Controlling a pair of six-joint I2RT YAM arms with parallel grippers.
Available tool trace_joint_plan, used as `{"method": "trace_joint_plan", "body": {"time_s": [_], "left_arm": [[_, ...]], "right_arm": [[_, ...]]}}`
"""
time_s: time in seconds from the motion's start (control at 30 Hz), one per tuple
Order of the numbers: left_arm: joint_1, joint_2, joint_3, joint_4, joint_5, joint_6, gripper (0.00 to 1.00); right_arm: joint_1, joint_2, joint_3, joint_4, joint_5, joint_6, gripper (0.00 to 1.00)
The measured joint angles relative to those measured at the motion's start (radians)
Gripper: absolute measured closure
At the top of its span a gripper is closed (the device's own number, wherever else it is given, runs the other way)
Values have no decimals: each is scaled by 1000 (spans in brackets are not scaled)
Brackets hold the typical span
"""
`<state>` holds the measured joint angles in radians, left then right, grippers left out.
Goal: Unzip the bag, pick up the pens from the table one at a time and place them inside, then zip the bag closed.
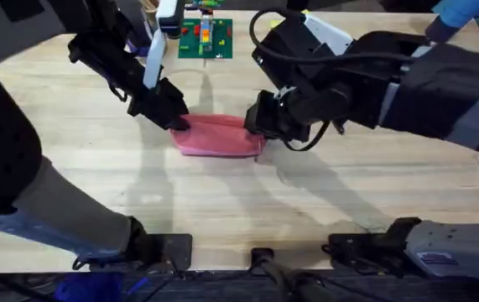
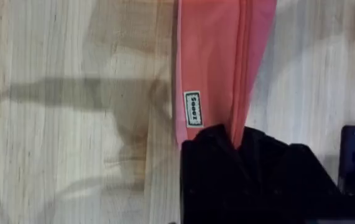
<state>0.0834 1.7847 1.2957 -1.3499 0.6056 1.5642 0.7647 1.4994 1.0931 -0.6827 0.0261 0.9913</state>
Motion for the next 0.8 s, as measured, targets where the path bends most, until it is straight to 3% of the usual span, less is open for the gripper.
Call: {"method": "trace_joint_plan", "body": {"time_s": [0.2, 0.8], "left_arm": [[0, 0, 0, 0, 0, 0, 958], [0, 0, 0, -2, 3, 0, 958]], "right_arm": [[0, 0, 0, -6, -3, 0, 964], [-14, -54, -3, -33, -27, 0, 958]]}}
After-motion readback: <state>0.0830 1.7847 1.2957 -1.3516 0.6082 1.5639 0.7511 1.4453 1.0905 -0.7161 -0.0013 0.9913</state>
